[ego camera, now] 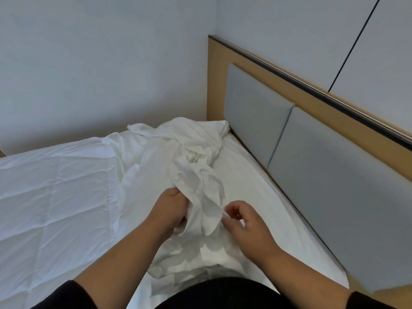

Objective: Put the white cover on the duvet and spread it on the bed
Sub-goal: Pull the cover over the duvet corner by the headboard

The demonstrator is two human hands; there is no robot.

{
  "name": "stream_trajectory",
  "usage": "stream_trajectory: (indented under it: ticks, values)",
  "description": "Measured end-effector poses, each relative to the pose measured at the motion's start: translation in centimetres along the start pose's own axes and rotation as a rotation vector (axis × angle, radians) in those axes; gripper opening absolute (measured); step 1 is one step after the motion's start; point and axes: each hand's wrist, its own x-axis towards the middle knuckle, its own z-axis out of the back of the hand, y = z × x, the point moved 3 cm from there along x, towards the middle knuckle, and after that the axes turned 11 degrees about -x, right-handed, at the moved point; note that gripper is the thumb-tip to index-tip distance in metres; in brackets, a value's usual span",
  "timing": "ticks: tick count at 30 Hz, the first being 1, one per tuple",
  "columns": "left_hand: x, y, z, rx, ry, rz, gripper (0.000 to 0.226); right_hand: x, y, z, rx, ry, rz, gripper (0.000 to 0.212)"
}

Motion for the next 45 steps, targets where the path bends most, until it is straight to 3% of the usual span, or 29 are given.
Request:
stream_trajectory:
  ticks: [2, 3, 6, 9, 10, 12, 14, 16, 18, 19, 22, 24, 25, 28, 30, 35, 36, 38, 40, 42, 44, 45]
  values:
    - [0.0, -0.3, -0.4, -0.110, 0.011, 0.040, 0.030, -0.4, -0.5, -1.9, -0.194, 0.161, 0.073, 0.042]
    - [0.0, -0.4, -0.8, -0.172, 0.012, 0.068, 0.029, -0.3, -0.9, -2.4, -0.252, 0.151, 0.081, 0.044]
    - [0.5, -0.9, -1.4, -0.314, -0.013, 0.108, 0.032, 0.2, -1.9, -1.9, -0.399, 0.033, 0.019, 0.021]
    - [0.9, -2.3, -2.0, -0.390, -0.024, 0.091, 0.005, -0.5, -2.5, -0.4, -0.442, -0.087, -0.001, 0.023]
    - [1.1, -2.7, -2.1, -0.397, -0.048, 0.076, 0.009, -1.0, -2.9, 0.0, -0.441, -0.103, 0.011, 0.023]
    - [1.5, -3.6, -2.0, -0.366, -0.117, 0.020, 0.020, -2.5, -4.4, 0.1, -0.512, 0.024, 0.007, 0.024]
    - [1.7, -4.0, -2.2, -0.303, -0.120, -0.052, 0.022, -4.5, -7.4, -0.5, -0.611, 0.274, -0.062, 0.027]
    - [0.7, -3.8, -3.4, -0.108, -0.025, -0.128, 0.022, -6.3, -10.1, -1.1, -0.696, 0.481, -0.109, 0.026]
    - [0.0, -2.5, -4.4, 0.011, 0.086, -0.121, 0.029, -6.6, -10.7, -0.6, -0.715, 0.553, -0.130, 0.024]
    - [-0.6, -2.1, -4.7, -0.044, 0.134, -0.076, 0.035, -6.3, -10.3, 0.1, -0.604, 0.501, -0.130, 0.022]
    - [-1.2, -1.0, -4.4, -0.114, 0.241, -0.030, 0.057, -4.2, -6.6, 3.6, 0.151, 0.170, -0.197, 0.040]
    - [-1.9, -0.4, -4.1, -0.044, 0.294, -0.060, 0.060, -2.9, -4.3, 5.3, 0.538, 0.117, -0.192, 0.037]
    - [-2.2, 0.0, -4.1, -0.014, 0.319, -0.072, 0.055, -2.4, -3.4, 5.5, 0.597, 0.141, -0.164, 0.041]
    - [-2.6, 1.1, -4.4, -0.006, 0.387, -0.040, 0.040, -2.0, -0.5, 4.6, 0.266, 0.227, -0.110, 0.072]
    - [-2.9, 1.4, -4.7, 0.012, 0.437, -0.033, 0.040, -1.8, 0.5, 3.9, 0.108, 0.168, -0.143, 0.077]
    - [-2.9, 2.1, -4.8, 0.216, 0.547, -0.117, 0.040, -1.7, -0.3, 4.3, 0.004, -0.074, -0.230, 0.028]
    - [-2.2, 2.3, -4.4, 0.287, 0.488, -0.180, 0.036, -2.0, -0.6, 4.6, 0.031, -0.130, -0.249, 0.023]
    - [0.2, 2.8, -3.1, 0.480, 0.217, -0.335, 0.022, -3.0, -0.9, 5.2, 0.099, -0.219, -0.255, 0.023]
    - [3.1, 3.7, -1.7, 0.628, 0.025, -0.290, 0.049, -4.1, -1.2, 5.6, 0.137, -0.255, -0.253, 0.026]
    - [5.6, 5.6, -1.1, 0.705, 0.055, -0.076, 0.063, -5.1, -1.4, 5.7, 0.172, -0.242, -0.232, 0.026]
    - [6.6, 7.2, -1.7, 0.840, 0.217, -0.017, 0.038, -5.7, -1.4, 5.5, 0.218, -0.226, -0.198, 0.021]
    - [6.7, 7.6, -2.1, 0.895, 0.257, -0.104, 0.028, -5.9, -1.4, 5.5, 0.231, -0.223, -0.187, 0.020]
